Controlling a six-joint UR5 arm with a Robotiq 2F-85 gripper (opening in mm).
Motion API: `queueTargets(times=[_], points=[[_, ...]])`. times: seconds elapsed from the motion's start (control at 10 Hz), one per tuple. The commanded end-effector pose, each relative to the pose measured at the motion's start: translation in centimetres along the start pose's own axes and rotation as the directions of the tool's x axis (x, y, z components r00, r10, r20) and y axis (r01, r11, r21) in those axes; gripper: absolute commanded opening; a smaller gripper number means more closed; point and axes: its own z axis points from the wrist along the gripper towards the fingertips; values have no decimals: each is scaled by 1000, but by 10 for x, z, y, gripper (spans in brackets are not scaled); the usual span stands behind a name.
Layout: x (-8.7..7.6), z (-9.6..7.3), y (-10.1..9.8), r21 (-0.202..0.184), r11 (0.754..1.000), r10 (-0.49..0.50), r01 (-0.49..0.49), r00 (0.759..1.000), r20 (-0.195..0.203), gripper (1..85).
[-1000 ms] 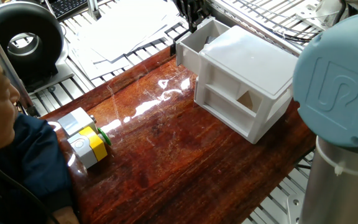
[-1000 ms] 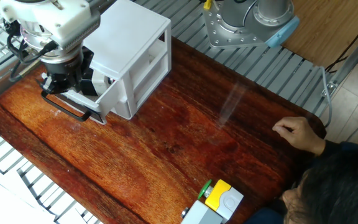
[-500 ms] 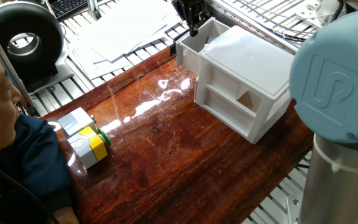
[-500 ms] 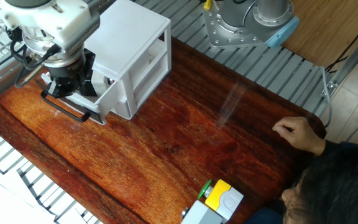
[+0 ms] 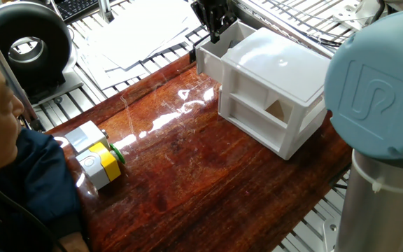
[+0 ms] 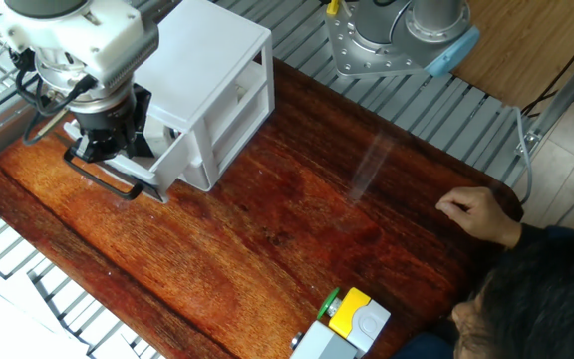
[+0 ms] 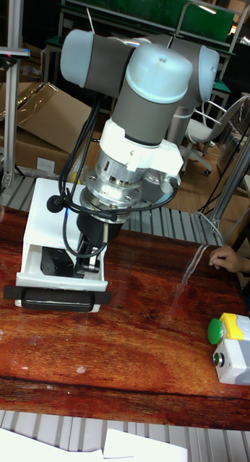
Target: Take something out of a drawer
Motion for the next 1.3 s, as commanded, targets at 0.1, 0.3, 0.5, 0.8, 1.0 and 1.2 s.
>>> queueTargets(times=[0.1,0.3,0.5,0.8,1.0,1.2], points=[[3,-10,-13,45,999,14,-13,1000,-14,10],[3,-13,-20,59,998,5,-4,1000,-16,10],[1,-14,-27,71,997,3,-2,1000,-12,10],[0,-28,-19,39,999,37,-36,999,-21,10],[-6,-39,-11,43,953,299,-299,954,14,13],[-8,-41,-2,22,885,464,-464,886,17,193]])
